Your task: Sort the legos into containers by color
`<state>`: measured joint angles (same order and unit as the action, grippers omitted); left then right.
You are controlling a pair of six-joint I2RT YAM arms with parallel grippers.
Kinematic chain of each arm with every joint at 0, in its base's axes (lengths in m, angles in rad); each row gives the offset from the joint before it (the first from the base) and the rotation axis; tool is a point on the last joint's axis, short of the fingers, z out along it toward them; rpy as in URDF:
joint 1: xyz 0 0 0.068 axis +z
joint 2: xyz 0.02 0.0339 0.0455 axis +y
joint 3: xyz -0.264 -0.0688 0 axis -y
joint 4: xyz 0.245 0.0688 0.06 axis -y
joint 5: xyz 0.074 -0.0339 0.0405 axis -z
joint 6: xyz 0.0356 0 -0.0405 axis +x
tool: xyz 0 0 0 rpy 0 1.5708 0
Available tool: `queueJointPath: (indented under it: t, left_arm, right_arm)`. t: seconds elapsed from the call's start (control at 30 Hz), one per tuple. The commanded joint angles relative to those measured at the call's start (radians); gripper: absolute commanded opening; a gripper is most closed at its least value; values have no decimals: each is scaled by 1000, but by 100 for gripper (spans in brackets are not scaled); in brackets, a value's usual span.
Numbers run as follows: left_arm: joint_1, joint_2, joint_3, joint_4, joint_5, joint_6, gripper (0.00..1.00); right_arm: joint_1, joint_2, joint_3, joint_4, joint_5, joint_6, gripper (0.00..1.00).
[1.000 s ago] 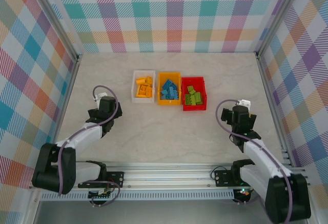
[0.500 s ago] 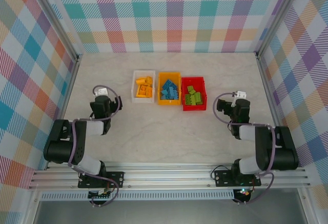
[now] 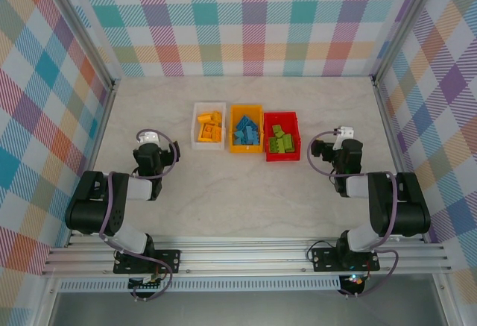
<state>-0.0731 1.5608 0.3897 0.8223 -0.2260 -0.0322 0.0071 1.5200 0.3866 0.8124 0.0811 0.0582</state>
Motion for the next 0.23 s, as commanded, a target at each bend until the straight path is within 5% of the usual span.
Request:
queueJointPath:
  t: [0.0,0.2]
  left_arm:
    - [0,1,6,26,3,13,100]
    - [-1,1,7,26,2,13,100]
  right_arm:
    - [7,3,16,11,-6,-20,100]
    - [7,4,16,12,-4,-21,100]
